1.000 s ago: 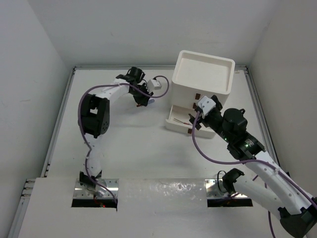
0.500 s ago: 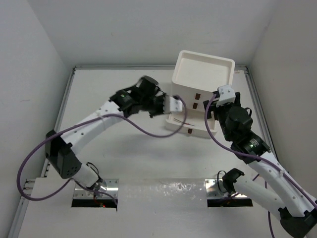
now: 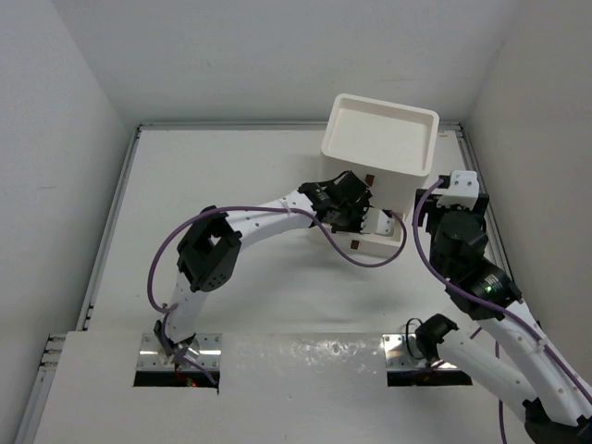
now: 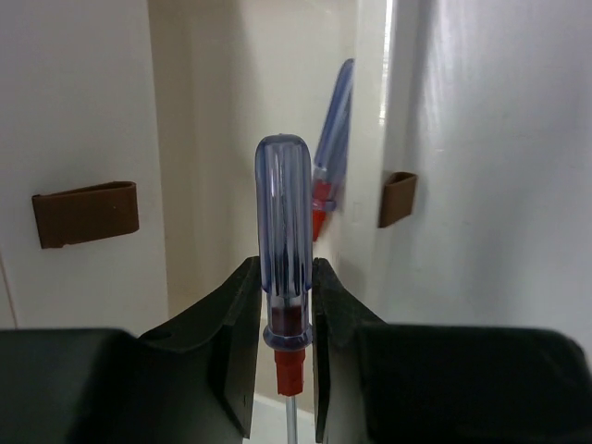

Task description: Sort the tools into containers

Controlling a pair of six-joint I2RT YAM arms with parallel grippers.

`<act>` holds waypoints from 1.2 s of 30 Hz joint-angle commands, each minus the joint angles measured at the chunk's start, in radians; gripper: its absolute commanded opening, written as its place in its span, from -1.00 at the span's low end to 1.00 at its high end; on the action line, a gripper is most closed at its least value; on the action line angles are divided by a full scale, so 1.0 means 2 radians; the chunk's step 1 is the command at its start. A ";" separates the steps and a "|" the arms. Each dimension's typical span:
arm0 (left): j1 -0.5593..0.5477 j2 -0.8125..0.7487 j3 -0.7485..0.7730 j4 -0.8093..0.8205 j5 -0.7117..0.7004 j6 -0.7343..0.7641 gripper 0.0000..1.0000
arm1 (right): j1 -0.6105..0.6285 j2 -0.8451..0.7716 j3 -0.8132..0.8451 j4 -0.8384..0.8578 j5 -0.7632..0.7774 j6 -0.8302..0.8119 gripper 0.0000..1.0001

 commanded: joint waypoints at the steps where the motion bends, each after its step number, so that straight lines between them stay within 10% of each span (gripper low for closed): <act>1: 0.002 -0.006 0.004 0.073 -0.041 0.021 -0.93 | -0.001 -0.002 0.003 -0.019 -0.012 0.018 0.52; 18: -0.007 -0.003 0.032 0.146 -0.075 -0.065 -0.11 | -0.002 0.018 0.006 -0.103 -0.033 0.083 0.57; 26: -0.001 -0.139 0.010 0.105 -0.112 -0.183 -0.15 | -0.001 -0.031 0.003 -0.120 0.003 0.145 -0.39; 36: 0.128 -0.149 0.072 0.154 -0.170 -0.339 0.20 | -0.002 0.062 -0.002 -0.095 -0.084 0.132 -0.04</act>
